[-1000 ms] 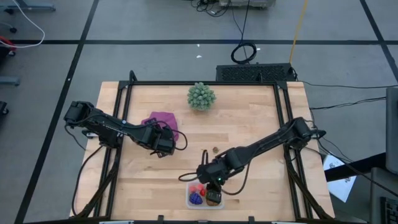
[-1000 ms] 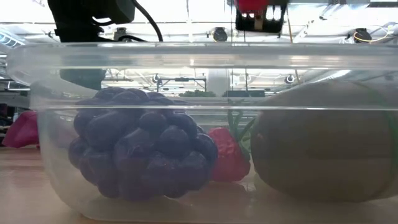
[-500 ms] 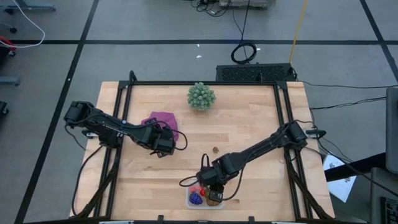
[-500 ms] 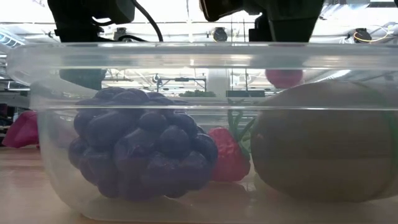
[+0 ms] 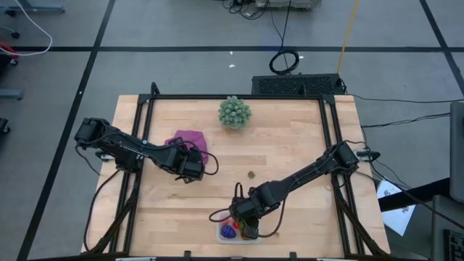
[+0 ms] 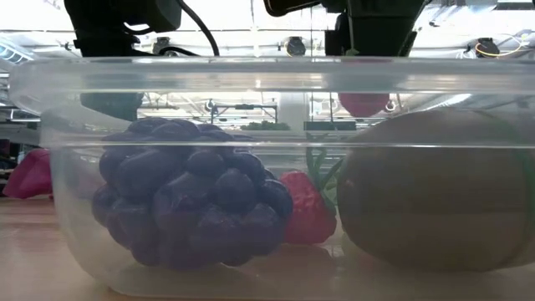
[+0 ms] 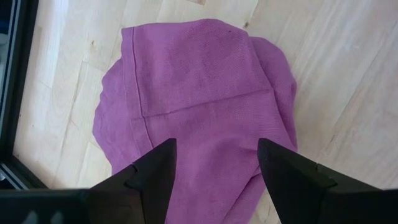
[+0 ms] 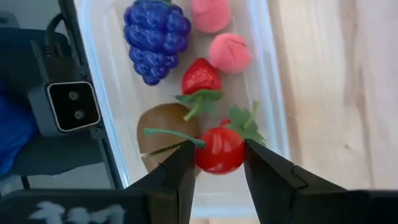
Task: Pick and placing Produce into tupperware
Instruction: Put the red cherry into the transparent container
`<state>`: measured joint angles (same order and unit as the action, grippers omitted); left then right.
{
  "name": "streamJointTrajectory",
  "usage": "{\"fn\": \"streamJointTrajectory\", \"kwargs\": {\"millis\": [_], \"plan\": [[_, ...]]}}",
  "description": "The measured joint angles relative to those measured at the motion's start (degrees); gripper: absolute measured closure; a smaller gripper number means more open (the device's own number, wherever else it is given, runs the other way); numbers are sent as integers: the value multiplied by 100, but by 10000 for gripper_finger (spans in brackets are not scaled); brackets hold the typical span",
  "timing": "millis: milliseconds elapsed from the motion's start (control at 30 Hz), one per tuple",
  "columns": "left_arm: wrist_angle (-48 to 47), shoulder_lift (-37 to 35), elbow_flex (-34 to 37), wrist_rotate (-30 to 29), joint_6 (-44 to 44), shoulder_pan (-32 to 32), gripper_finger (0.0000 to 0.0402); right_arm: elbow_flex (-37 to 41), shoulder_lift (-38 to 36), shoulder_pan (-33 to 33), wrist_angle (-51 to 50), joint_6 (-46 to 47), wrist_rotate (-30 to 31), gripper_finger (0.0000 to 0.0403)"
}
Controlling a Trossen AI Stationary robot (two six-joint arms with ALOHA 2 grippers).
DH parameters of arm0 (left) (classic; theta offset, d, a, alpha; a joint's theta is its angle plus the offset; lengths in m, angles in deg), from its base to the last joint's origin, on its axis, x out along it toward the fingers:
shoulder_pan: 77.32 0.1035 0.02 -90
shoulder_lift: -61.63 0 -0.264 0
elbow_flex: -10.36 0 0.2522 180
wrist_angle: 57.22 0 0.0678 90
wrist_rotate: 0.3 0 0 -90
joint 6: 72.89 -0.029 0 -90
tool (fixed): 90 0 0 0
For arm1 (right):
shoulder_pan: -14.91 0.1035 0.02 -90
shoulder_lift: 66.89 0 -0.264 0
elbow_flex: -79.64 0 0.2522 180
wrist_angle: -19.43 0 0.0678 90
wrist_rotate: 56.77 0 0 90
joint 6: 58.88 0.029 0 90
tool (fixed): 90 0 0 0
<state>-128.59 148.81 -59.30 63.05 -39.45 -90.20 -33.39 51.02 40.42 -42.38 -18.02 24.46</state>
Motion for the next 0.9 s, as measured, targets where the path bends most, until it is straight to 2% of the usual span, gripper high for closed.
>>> {"fn": "streamJointTrajectory", "kwargs": {"millis": [233,900], "plan": [[1,0,0,-4,5,0,172,326,0,53,293,218,-41,285],[7,0,0,-8,25,0,172,328,0,140,303,290,7,285]]}}
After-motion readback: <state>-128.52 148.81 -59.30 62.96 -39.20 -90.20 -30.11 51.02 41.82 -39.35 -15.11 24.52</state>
